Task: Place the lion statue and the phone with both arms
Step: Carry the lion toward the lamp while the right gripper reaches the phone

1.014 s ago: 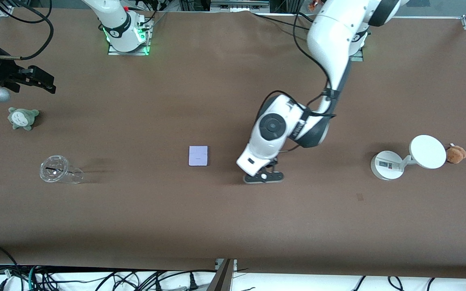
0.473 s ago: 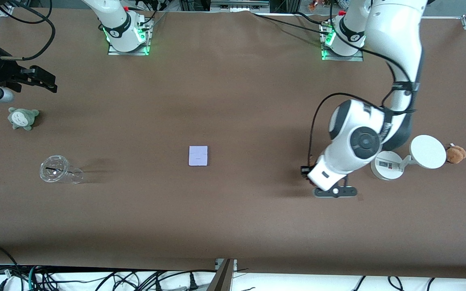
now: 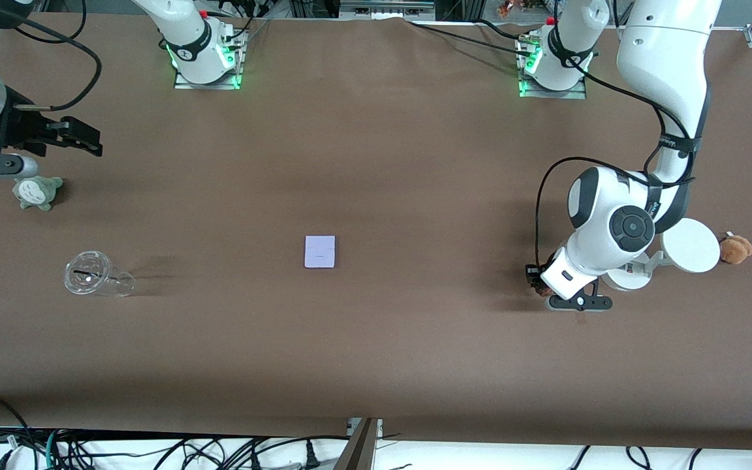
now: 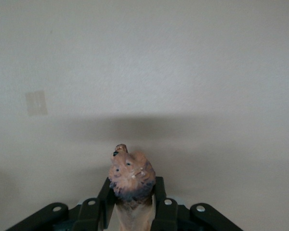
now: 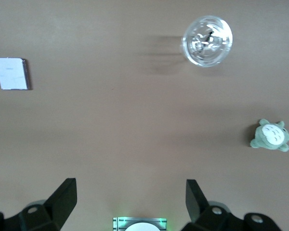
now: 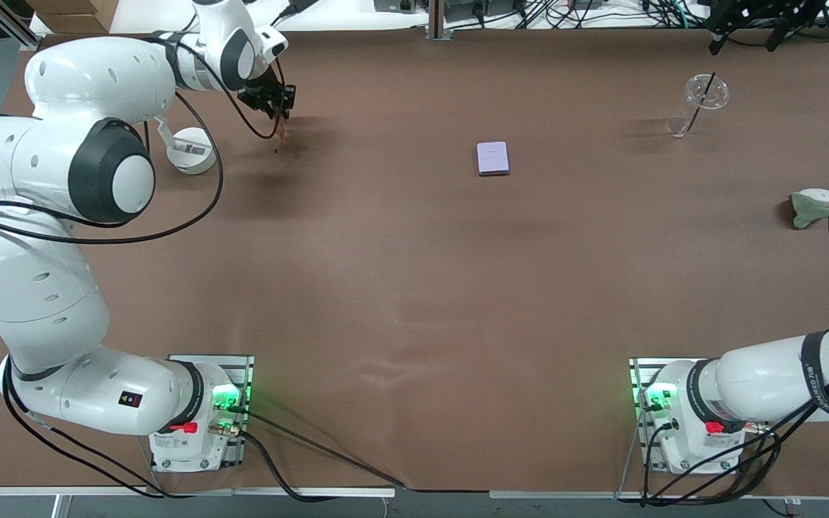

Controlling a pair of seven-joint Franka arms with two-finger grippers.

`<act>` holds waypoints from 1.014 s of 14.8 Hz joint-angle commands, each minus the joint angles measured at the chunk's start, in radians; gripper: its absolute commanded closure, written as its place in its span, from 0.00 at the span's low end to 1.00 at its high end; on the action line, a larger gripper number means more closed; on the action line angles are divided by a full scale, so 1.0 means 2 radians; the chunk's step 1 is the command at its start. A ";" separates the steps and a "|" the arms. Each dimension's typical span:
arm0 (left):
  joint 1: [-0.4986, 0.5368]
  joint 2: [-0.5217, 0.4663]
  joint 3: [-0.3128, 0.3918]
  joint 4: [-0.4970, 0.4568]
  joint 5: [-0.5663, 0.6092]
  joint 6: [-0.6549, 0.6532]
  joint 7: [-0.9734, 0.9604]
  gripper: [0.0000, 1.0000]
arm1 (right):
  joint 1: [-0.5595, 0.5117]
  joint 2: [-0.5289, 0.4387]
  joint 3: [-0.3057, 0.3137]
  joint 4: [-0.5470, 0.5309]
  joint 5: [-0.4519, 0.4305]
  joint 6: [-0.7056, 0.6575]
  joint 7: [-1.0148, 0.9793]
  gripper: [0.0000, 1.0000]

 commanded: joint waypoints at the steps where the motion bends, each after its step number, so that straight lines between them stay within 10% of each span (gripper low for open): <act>1: 0.021 -0.016 -0.006 -0.016 0.002 0.006 0.025 1.00 | 0.032 0.016 0.000 0.009 0.006 0.008 0.018 0.00; 15: 0.059 0.002 -0.005 -0.056 0.002 0.049 0.063 1.00 | 0.158 0.186 0.000 0.015 0.045 0.186 0.215 0.00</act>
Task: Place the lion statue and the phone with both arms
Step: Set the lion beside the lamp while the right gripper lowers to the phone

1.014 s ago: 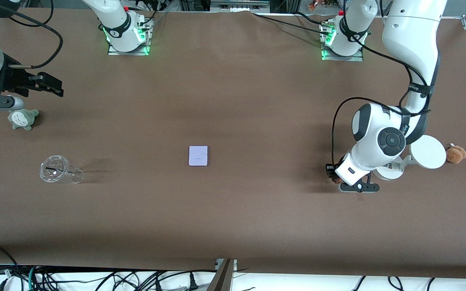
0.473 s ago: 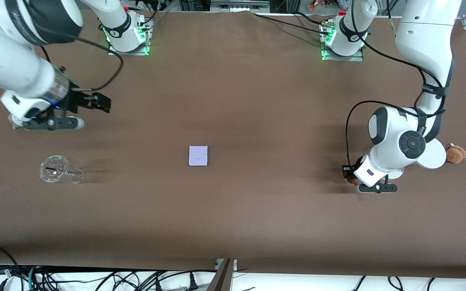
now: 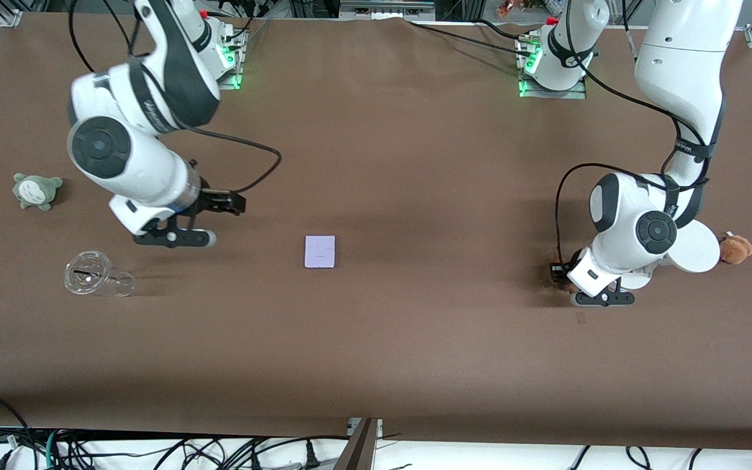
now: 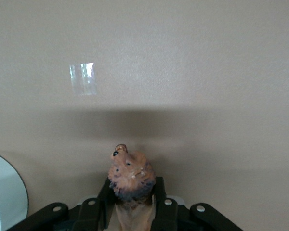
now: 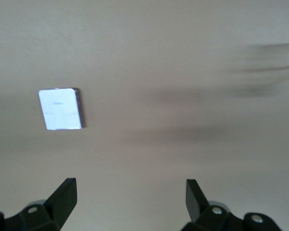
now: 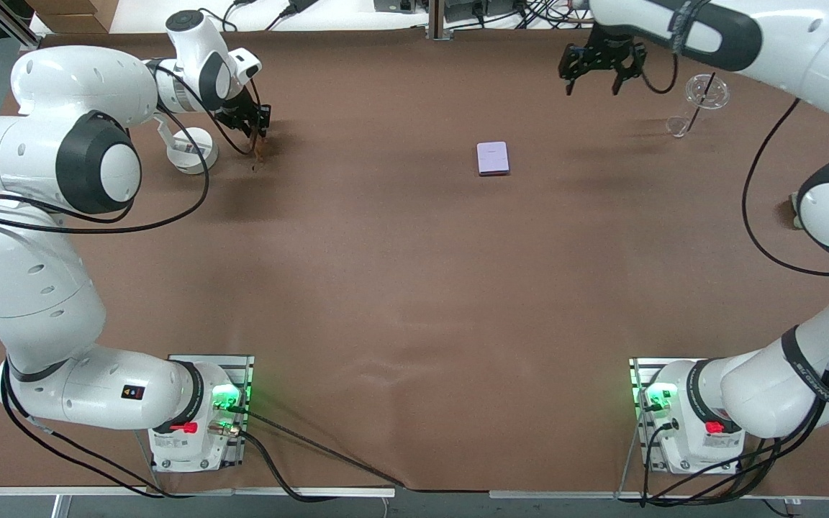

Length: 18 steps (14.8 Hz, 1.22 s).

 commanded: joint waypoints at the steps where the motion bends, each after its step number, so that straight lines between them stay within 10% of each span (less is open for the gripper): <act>1: 0.013 -0.005 -0.004 -0.009 0.002 0.008 0.025 1.00 | 0.028 0.040 -0.004 0.013 0.019 0.040 0.042 0.00; 4: 0.013 -0.004 -0.004 -0.009 0.002 0.008 0.024 0.98 | 0.056 0.075 -0.004 0.016 0.018 0.070 0.062 0.00; 5: 0.013 -0.004 -0.004 -0.009 0.002 0.007 0.024 0.79 | 0.062 0.084 -0.004 0.017 0.018 0.080 0.061 0.00; 7: 0.013 -0.004 -0.005 -0.009 0.002 0.006 0.019 0.00 | 0.074 0.099 -0.004 0.017 0.018 0.101 0.057 0.00; 18: -0.006 -0.093 -0.008 -0.001 -0.004 -0.063 -0.012 0.00 | 0.103 0.178 -0.004 0.018 0.017 0.209 0.056 0.00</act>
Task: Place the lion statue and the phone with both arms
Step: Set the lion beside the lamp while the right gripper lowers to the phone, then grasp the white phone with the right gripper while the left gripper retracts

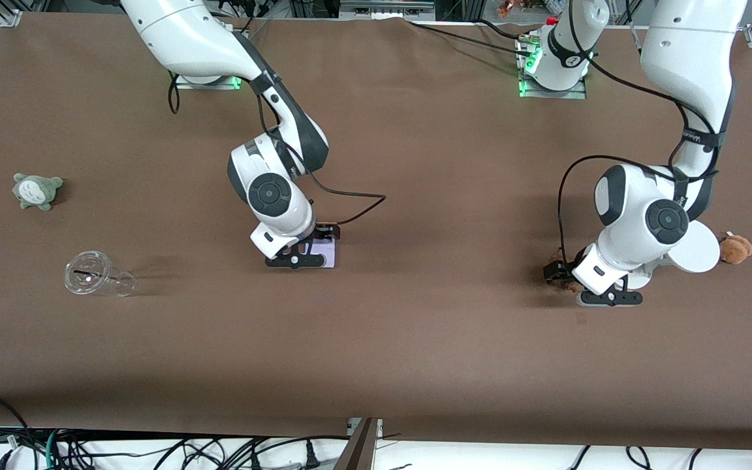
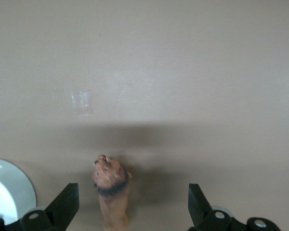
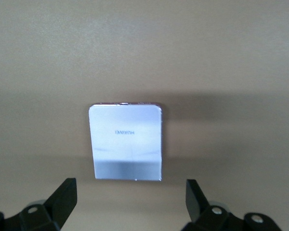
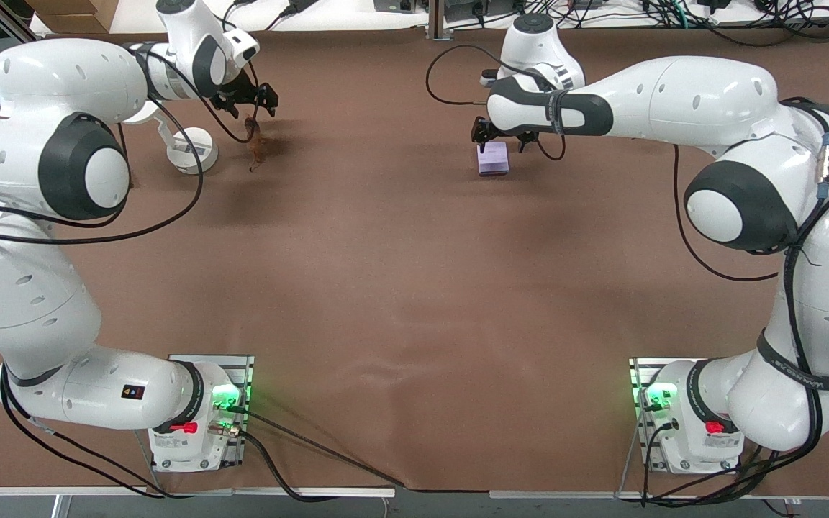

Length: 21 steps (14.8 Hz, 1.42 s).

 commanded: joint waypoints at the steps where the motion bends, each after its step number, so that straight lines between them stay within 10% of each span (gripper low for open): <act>1: -0.004 -0.063 0.002 -0.008 -0.004 -0.060 -0.011 0.00 | 0.005 0.017 -0.004 0.012 0.006 0.018 0.000 0.00; 12: 0.006 -0.144 0.010 0.168 0.015 -0.370 -0.012 0.00 | 0.013 0.033 -0.004 0.012 0.002 0.034 -0.001 0.00; 21: 0.031 -0.148 0.009 0.198 0.024 -0.405 0.001 0.00 | 0.013 0.058 -0.004 0.013 -0.003 0.073 0.000 0.00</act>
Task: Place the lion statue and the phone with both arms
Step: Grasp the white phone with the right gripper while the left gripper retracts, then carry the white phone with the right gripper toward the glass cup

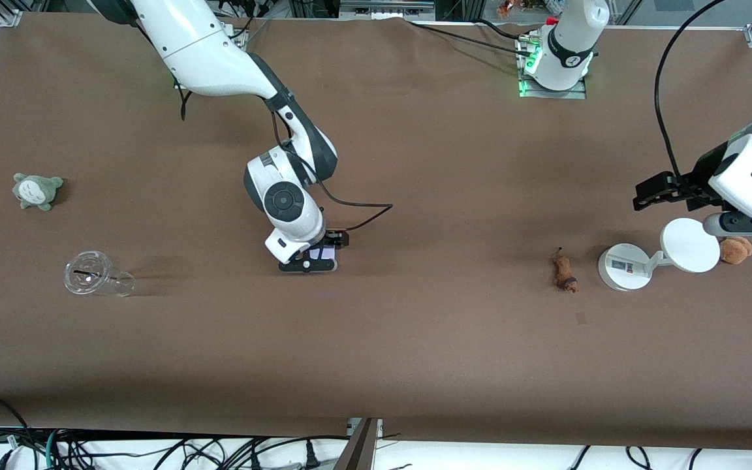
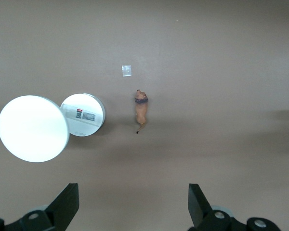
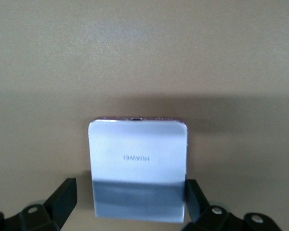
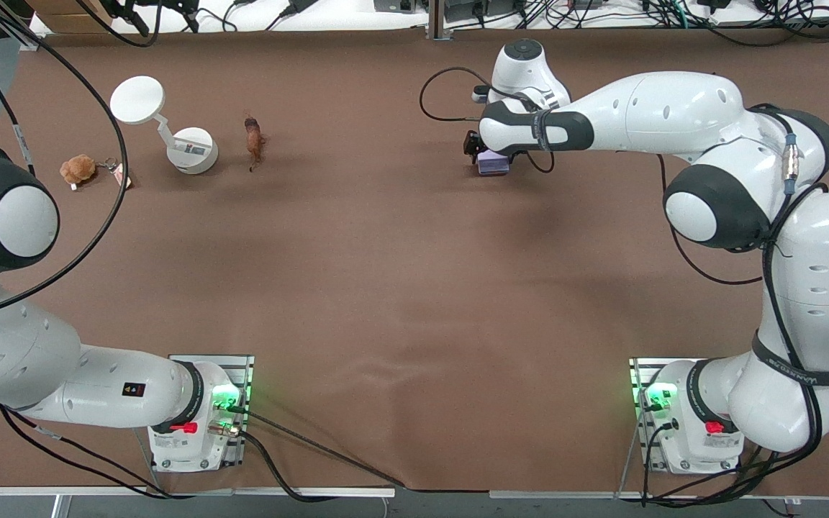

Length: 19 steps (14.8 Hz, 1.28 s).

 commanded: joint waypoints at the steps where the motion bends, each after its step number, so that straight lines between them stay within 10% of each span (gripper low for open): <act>1: 0.004 0.003 -0.003 0.016 0.011 -0.014 0.008 0.00 | 0.005 0.014 -0.004 0.010 -0.006 0.011 0.000 0.00; 4: 0.004 -0.002 -0.003 0.017 0.011 -0.015 0.002 0.00 | 0.004 0.018 -0.004 0.009 -0.009 0.014 0.001 0.00; 5: 0.004 -0.008 -0.003 0.017 0.011 -0.016 0.002 0.00 | 0.004 0.018 -0.005 0.009 -0.010 0.020 0.000 0.15; 7: 0.007 -0.028 -0.003 0.012 0.011 -0.035 0.002 0.00 | 0.005 0.016 -0.005 0.010 -0.013 0.021 0.000 0.88; 8: 0.012 -0.040 -0.005 0.006 0.011 -0.039 0.002 0.00 | 0.004 0.012 -0.005 0.010 -0.013 0.021 -0.003 1.00; 19: 0.011 -0.094 -0.011 -0.097 0.060 0.009 0.002 0.00 | -0.060 -0.171 -0.066 -0.045 -0.002 -0.180 -0.124 1.00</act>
